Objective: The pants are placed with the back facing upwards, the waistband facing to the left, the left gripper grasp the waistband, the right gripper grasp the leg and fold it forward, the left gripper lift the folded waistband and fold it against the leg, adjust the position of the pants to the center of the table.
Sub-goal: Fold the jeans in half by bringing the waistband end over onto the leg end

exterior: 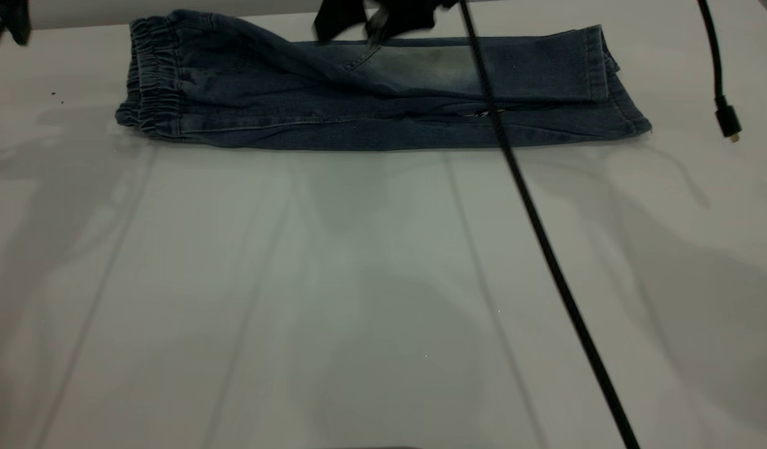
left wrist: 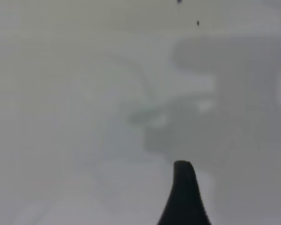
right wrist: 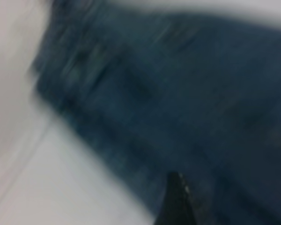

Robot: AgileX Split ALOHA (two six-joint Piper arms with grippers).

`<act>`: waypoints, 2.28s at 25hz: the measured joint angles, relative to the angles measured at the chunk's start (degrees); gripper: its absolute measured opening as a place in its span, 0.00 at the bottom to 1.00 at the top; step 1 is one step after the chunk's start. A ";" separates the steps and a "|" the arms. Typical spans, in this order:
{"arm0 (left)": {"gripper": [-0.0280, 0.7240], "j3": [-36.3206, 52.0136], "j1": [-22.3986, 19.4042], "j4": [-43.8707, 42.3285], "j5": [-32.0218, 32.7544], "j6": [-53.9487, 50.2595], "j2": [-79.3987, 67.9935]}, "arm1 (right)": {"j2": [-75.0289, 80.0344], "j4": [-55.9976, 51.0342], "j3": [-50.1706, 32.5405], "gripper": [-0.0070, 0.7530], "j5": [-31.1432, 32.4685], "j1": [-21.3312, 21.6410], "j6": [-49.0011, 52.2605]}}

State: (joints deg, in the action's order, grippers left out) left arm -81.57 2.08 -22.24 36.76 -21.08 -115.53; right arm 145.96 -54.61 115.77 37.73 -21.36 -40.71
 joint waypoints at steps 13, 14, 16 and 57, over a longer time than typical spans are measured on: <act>0.70 0.00 0.00 7.61 -16.08 2.35 -8.94 | 0.06 1.15 0.01 0.63 3.50 -0.33 0.45; 0.69 0.00 0.00 9.23 -16.73 3.05 -8.94 | 0.06 1.20 0.01 0.63 3.58 -0.33 0.45; 0.67 -0.12 0.00 12.92 -17.24 5.60 -8.94 | 0.06 1.20 0.01 0.63 3.69 -0.33 0.45; 0.36 -17.20 -1.08 36.28 -11.39 30.29 -24.42 | 0.06 2.70 0.01 0.63 5.49 -0.33 0.49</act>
State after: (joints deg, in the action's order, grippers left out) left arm -98.77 1.00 14.04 25.36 9.21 -139.95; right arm 146.03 -51.91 115.79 43.23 -21.69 -40.21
